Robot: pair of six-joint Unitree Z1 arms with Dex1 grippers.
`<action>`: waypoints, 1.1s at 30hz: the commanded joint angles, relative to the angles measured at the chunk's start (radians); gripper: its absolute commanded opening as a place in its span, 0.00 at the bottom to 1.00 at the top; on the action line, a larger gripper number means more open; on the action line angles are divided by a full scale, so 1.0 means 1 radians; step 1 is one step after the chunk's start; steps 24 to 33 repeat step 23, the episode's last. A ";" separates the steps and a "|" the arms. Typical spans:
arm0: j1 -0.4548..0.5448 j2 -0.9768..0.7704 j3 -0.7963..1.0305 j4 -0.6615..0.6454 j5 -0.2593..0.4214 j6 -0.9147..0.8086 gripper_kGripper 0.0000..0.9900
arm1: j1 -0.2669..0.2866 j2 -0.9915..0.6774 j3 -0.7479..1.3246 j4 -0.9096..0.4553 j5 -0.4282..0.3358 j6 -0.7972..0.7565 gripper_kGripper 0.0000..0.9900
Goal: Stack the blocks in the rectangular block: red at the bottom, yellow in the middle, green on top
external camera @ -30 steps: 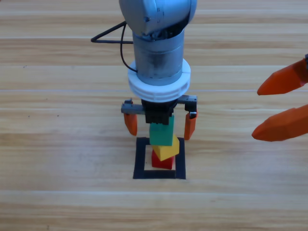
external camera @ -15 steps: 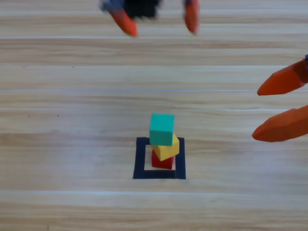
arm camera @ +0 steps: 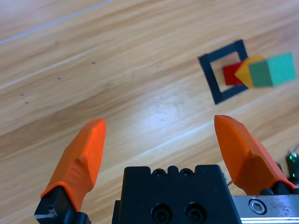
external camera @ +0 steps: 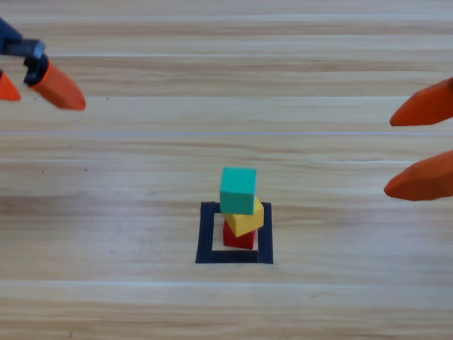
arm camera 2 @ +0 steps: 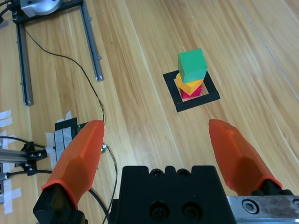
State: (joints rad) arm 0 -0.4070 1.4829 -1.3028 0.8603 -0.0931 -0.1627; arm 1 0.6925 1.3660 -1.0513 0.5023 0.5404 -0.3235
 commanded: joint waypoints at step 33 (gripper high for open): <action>-0.061 -0.170 0.284 -0.202 -0.065 0.040 1.00 | 0.029 0.005 0.017 -0.005 -0.017 -0.008 1.00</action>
